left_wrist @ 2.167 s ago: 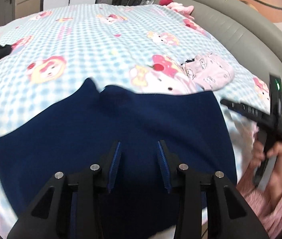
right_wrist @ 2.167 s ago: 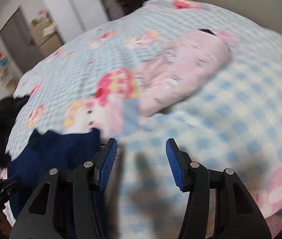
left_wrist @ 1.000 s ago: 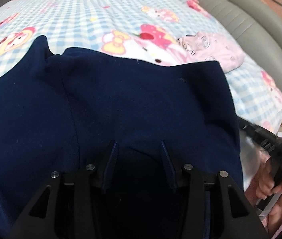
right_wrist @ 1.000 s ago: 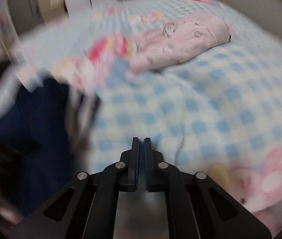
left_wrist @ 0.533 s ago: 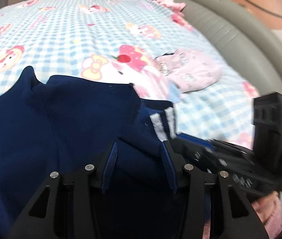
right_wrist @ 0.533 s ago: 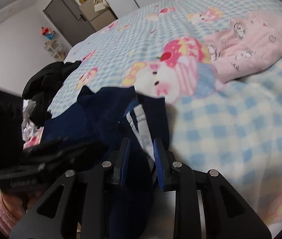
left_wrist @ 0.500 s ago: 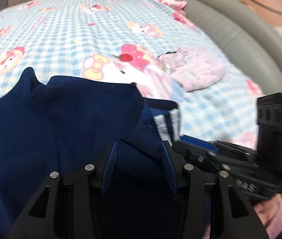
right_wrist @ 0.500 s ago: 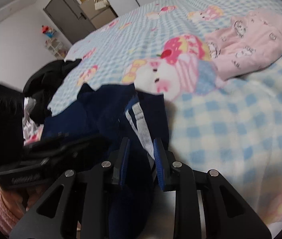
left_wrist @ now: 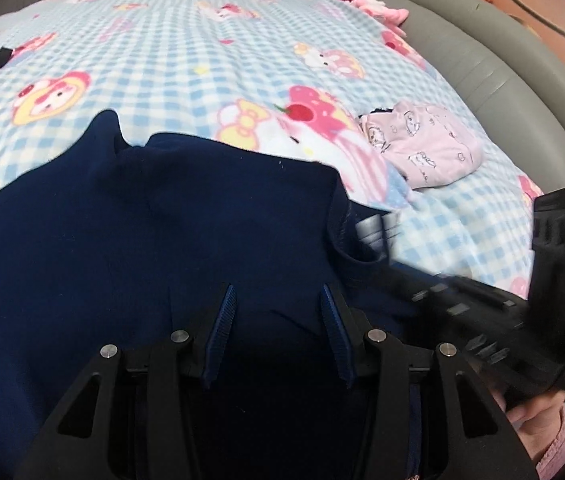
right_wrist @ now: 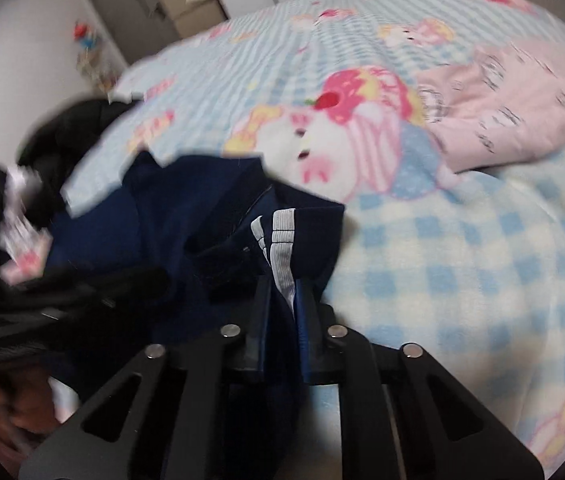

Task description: Fold clothes

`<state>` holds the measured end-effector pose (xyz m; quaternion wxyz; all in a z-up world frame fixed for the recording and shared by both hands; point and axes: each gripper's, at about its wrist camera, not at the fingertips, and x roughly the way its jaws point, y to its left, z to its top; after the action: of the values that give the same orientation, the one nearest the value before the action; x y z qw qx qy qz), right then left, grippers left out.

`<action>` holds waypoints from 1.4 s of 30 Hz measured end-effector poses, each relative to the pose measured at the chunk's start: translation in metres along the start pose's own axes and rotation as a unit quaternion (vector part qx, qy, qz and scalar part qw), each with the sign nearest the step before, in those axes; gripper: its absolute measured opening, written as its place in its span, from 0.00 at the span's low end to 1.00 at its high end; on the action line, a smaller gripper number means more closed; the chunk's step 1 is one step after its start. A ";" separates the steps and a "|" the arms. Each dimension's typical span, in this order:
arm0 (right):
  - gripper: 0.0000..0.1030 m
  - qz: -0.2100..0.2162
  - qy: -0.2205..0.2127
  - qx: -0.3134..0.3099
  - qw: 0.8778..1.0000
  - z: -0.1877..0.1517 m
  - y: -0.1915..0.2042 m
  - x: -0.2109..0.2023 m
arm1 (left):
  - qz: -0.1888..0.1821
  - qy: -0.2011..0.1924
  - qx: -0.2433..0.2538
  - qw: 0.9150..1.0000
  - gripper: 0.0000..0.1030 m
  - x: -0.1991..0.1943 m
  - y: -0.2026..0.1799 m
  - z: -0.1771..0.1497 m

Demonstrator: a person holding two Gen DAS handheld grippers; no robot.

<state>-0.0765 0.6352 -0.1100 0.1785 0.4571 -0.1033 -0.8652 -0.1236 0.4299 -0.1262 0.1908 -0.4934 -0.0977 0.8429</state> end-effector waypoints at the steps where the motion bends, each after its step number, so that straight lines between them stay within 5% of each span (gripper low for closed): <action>1: 0.08 -0.001 -0.007 0.013 1.000 0.000 -0.006 -0.005 | 0.003 0.008 0.002 1.000 0.46 0.004 0.001 -0.002; 7: 0.07 -0.042 -0.006 0.025 0.999 -0.009 -0.020 -0.014 | 0.017 0.020 0.009 1.000 0.46 0.012 -0.001 -0.007; 15: 0.03 -0.106 -0.041 0.124 0.986 -0.012 -0.077 -0.043 | 0.021 -0.006 0.010 1.000 0.47 -0.008 0.012 0.016; 16: 0.05 -0.100 -0.048 0.127 0.986 -0.011 -0.078 -0.046 | 0.021 -0.010 0.009 1.000 0.47 -0.011 0.015 0.019; 18: 0.11 -0.016 -0.071 0.136 0.988 -0.008 -0.072 -0.050 | 0.020 -0.020 0.007 1.000 0.47 -0.017 0.019 0.026; 19: 0.24 0.014 -0.069 0.135 0.988 -0.006 -0.069 -0.047 | 0.020 -0.024 0.006 0.999 0.47 -0.020 0.021 0.030; 26: 0.48 0.057 -0.020 0.146 0.988 0.001 -0.069 -0.015 | 0.054 -0.015 0.023 0.998 0.43 0.003 0.047 0.072; 32: 0.48 0.035 -0.026 0.174 0.984 0.002 -0.081 -0.012 | 0.067 -0.015 0.039 0.997 0.47 0.018 0.042 0.089; 36: 0.50 0.031 -0.033 0.151 0.987 0.006 -0.074 -0.012 | 0.105 0.054 0.050 0.992 0.49 0.050 0.049 0.096; 38: 0.50 0.075 -0.009 0.153 0.985 0.003 -0.073 -0.004 | 0.111 0.069 0.063 0.989 0.47 0.061 0.050 0.091; 39: 0.48 0.075 -0.004 0.149 0.986 0.002 -0.070 0.000 | 0.114 0.070 0.073 0.988 0.37 0.063 0.048 0.090; 41: 0.11 0.043 -0.005 0.118 0.992 0.004 -0.060 0.003 | 0.116 0.056 0.092 0.987 0.15 0.058 0.038 0.089; 42: 0.10 0.024 -0.015 0.100 0.995 0.005 -0.056 -0.001 | 0.111 0.042 0.094 0.989 0.13 0.052 0.034 0.092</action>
<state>-0.0921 0.6867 -0.1253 0.1509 0.4574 -0.2033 -0.8525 -0.2336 0.4232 -0.1342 0.1456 -0.5159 0.0449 0.8430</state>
